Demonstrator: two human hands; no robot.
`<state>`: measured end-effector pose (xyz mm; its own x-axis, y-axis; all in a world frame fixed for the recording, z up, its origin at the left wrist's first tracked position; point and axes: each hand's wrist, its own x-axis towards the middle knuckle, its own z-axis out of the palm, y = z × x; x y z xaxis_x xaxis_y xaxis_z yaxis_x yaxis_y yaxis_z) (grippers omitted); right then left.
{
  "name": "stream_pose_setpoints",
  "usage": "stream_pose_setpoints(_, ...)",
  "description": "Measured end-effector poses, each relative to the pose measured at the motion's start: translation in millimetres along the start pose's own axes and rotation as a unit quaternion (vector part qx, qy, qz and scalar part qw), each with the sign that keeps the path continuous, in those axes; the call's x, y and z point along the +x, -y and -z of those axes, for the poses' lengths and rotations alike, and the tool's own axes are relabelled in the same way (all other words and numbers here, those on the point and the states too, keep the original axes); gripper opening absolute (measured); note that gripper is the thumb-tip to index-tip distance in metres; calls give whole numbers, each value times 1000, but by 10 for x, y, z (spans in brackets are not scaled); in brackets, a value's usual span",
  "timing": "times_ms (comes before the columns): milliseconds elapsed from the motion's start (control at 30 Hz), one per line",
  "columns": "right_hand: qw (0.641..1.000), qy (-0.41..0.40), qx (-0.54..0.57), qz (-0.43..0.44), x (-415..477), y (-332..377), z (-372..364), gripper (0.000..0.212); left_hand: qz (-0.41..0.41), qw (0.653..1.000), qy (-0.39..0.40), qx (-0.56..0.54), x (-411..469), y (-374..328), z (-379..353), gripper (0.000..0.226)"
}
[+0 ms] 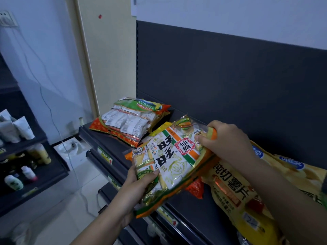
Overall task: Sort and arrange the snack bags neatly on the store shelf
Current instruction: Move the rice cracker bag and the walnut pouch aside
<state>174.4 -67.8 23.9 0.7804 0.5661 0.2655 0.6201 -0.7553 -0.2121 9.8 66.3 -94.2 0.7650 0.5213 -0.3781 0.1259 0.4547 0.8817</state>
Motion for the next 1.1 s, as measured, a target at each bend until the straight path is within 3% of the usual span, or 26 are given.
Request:
stream_pose_setpoints(200,999,-6,13,-40,-268,-228,374,35,-15,998,53,8,-88,-126,-239,57)
stream_pose_setpoints(400,984,-58,135,-101,-634,-639,604,34,-129,984,108,57,-105,-396,-556,63)
stream_pose_setpoints(500,944,-73,286,-149,-816,-875,612,28,-229,958,135,106,-88,-486,-732,70)
stream_pose_setpoints(600,861,-86,451,-220,-1002,-1049,667,19,-318,917,175,165,-94,-556,-921,80)
stream_pose_setpoints(767,775,-54,564,-279,-1406,-1291,760,28,-398,857,254,205,-157,-558,-1249,88)
stream_pose_setpoints(933,728,-156,613,-267,-1970,-1483,781,33,-427,810,342,212,-247,-427,-1602,95)
stream_pose_setpoints(1033,732,-201,592,-271,-2360,-1527,768,57,-451,770,390,228,-310,-311,-1853,93)
stream_pose_setpoints(1100,730,-245,567,-290,-2613,-1539,790,66,-438,762,420,227,-400,-199,-1989,93)
